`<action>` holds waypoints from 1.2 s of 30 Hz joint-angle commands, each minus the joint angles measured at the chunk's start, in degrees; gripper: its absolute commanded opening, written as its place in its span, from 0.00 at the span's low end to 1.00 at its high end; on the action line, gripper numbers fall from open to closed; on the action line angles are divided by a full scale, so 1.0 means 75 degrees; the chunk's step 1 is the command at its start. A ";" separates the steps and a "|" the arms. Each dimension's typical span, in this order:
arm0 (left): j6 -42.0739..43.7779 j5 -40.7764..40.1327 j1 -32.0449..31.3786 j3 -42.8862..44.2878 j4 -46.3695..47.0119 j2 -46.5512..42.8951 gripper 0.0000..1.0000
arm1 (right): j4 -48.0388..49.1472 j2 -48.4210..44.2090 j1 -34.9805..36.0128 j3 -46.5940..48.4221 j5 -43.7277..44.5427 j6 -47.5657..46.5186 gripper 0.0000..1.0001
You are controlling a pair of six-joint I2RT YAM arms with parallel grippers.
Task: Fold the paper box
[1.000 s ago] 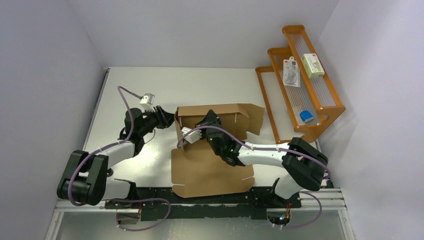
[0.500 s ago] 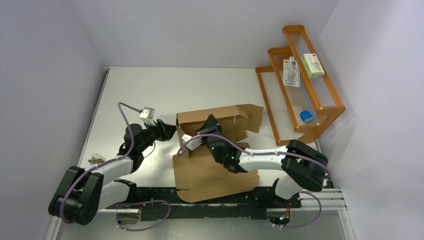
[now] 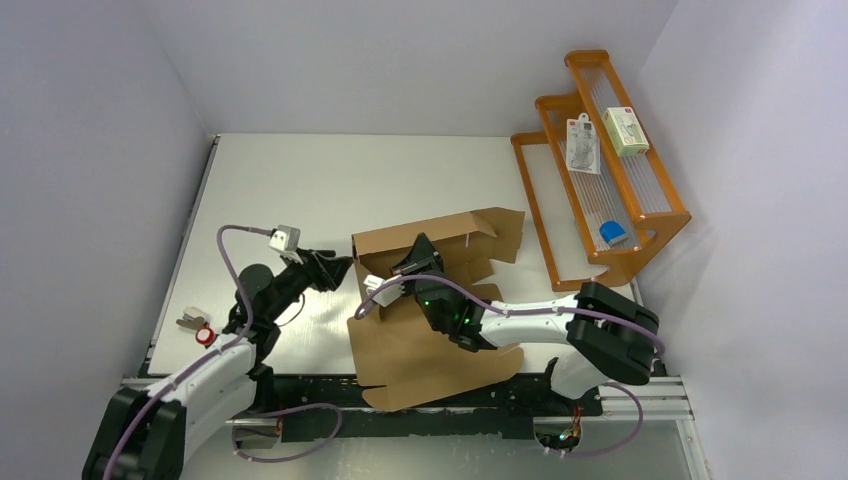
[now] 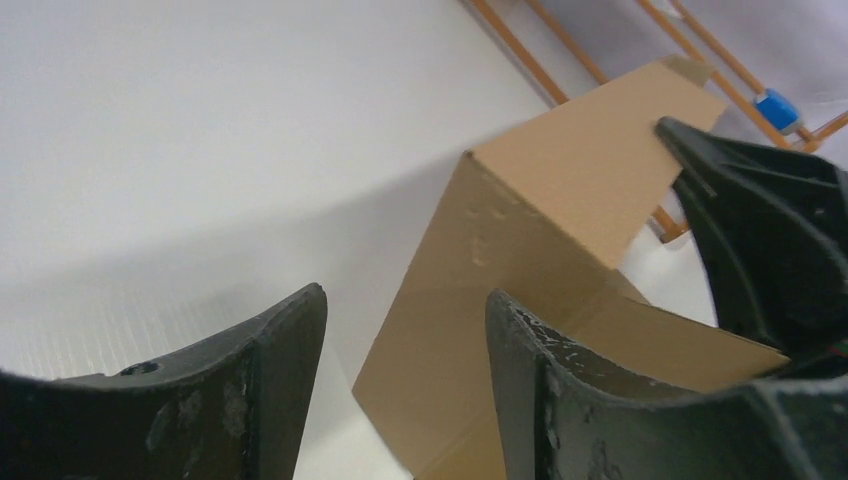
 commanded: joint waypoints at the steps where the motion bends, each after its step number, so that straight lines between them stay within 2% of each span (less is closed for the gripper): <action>1: 0.0094 0.0014 -0.0148 -0.0091 -0.0562 -0.0920 0.66 | -0.0098 -0.0075 0.0110 -0.0144 -0.0188 0.0146 0.09; 7: 0.0210 -0.0014 -0.0282 -0.0248 -0.1330 -0.1791 0.68 | -0.0176 -0.0125 0.0119 -0.0036 -0.0288 0.0238 0.09; 22: -0.0048 -0.0170 -0.1196 -0.0656 -0.1556 -0.2566 0.73 | -0.0439 -0.0047 0.0120 0.0225 -0.0451 0.0366 0.08; 30: -0.0152 -0.0632 -0.1710 -0.0816 -0.1506 -0.2640 0.76 | -0.0633 -0.0030 0.0077 0.0395 -0.0576 0.0562 0.08; 36: -0.0312 -0.1657 -0.1745 -0.0482 -0.1237 -0.1918 0.78 | -0.0682 0.0124 -0.0184 0.0704 -0.0712 0.0679 0.08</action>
